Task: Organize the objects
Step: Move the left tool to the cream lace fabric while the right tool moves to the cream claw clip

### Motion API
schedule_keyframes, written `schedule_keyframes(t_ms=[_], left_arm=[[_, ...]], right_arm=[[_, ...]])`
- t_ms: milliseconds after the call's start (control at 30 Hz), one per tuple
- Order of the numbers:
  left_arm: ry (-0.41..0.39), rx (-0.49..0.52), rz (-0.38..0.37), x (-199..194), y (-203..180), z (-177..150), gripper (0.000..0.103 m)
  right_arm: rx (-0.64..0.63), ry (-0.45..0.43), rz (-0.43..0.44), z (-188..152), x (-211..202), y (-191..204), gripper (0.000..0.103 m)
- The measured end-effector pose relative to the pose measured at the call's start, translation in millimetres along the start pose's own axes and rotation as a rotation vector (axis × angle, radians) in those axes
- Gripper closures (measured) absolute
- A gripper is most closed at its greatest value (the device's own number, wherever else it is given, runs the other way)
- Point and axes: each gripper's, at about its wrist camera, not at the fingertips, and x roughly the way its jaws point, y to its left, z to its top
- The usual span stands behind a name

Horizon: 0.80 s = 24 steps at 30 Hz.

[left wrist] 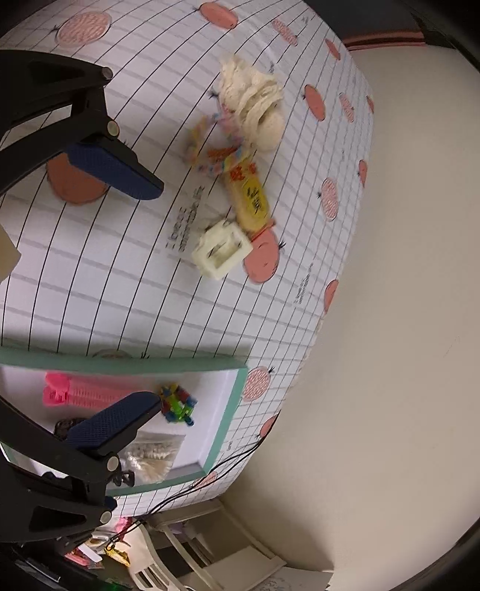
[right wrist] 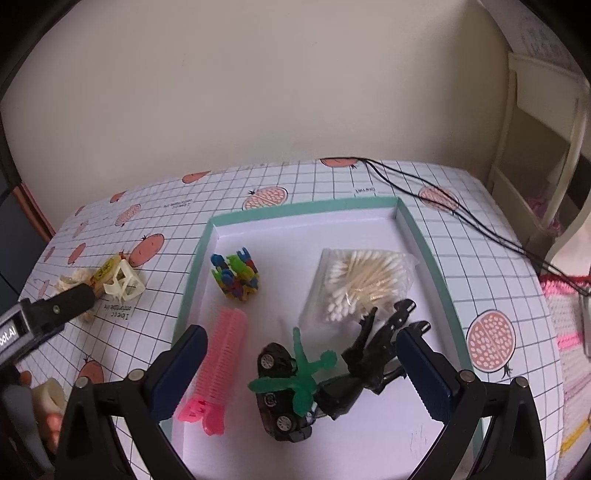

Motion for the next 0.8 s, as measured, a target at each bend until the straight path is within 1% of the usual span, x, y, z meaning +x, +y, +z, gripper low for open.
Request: schedule_keyframes(t_ms=[100,200,333,533,700,800], left_arm=[[-0.03,0.021,0.012,-7,11,7,0.0],[-0.056,0.009,0.019,-13,26,14,0.0],[-0.063,-0.036,0.034,-16,52,22,0.0],[-0.071,-0.132,0.063,-21,100,31,0.0],[-0.074,-0.164,0.094,-23,128,33,0.0],[-0.071,-0.193,0.127,-23,147,34,0.0]], right_arm=[[-0.005,-0.001,-0.011,1,1,5,0.0],[0.004,-0.02,-0.021,3,1,11,0.0],[0.001,-0.03,-0.02,6,2,21,0.0],[-0.011,-0.036,0.007,7,3,43,0.0],[-0.024,-0.041,0.038,9,7,65,0.001],[-0.033,-0.035,0.061,8,11,80,0.002]])
